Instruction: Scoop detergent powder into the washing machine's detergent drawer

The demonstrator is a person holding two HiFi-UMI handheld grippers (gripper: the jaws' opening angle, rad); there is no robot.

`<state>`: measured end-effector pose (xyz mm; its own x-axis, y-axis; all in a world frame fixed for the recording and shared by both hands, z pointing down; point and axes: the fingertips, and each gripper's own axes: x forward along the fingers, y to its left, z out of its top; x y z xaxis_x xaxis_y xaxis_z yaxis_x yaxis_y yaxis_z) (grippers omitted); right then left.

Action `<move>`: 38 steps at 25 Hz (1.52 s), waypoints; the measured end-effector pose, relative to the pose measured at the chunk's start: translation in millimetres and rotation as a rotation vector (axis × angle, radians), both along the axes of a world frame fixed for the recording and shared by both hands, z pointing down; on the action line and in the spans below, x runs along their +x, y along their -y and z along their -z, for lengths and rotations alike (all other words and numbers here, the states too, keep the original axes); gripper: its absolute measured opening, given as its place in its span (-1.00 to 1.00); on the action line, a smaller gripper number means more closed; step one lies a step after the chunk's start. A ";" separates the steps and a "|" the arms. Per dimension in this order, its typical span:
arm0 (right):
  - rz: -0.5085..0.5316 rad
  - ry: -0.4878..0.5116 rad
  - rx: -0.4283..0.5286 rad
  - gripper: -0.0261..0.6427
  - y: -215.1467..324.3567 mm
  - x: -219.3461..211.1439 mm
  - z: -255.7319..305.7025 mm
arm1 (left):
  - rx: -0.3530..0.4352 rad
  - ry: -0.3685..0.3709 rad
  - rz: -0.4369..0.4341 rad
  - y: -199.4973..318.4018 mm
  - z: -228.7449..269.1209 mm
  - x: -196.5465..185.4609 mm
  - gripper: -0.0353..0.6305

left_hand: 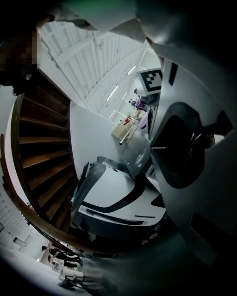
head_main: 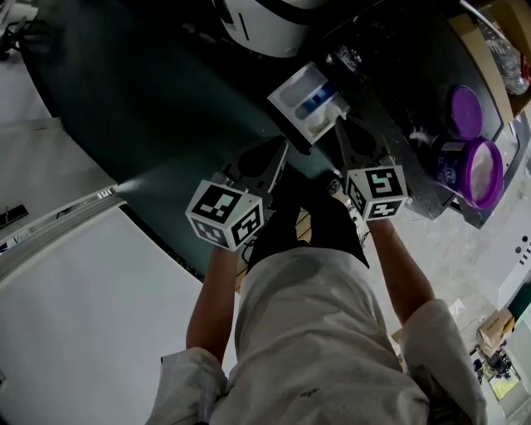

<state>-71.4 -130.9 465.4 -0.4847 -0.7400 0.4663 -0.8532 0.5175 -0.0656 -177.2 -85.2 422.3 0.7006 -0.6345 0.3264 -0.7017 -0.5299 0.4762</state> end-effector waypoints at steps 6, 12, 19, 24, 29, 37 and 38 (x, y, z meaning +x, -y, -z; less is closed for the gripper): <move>-0.040 0.082 -0.002 -0.89 -5.5 8.7 20.3 | 0.025 0.001 -0.009 3.5 9.1 6.4 -0.83; -0.044 0.117 0.034 -0.89 -10.8 10.2 50.3 | 0.055 0.005 -0.017 7.5 24.2 10.9 -0.83; -0.043 0.140 0.076 -0.89 -12.1 11.6 78.8 | 0.089 0.015 -0.025 13.7 36.7 12.0 -0.83; -0.038 0.152 0.098 -0.89 -13.1 11.8 96.0 | 0.107 0.020 -0.030 16.8 44.5 13.2 -0.83; -0.025 0.155 0.124 -0.89 -13.4 12.2 111.3 | 0.128 0.021 -0.035 23.0 51.7 15.1 -0.83; 0.003 0.170 0.165 -0.89 -16.1 9.9 131.5 | 0.158 0.019 -0.043 29.9 62.3 19.0 -0.83; 0.007 0.172 0.169 -0.89 -16.5 9.4 132.7 | 0.160 0.018 -0.045 30.3 62.9 19.6 -0.83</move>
<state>-61.9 -114.4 332.6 -0.5514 -0.7972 0.2458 -0.8335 0.5390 -0.1217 -157.6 -115.5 359.4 0.7241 -0.6478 0.2365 -0.6836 -0.6290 0.3702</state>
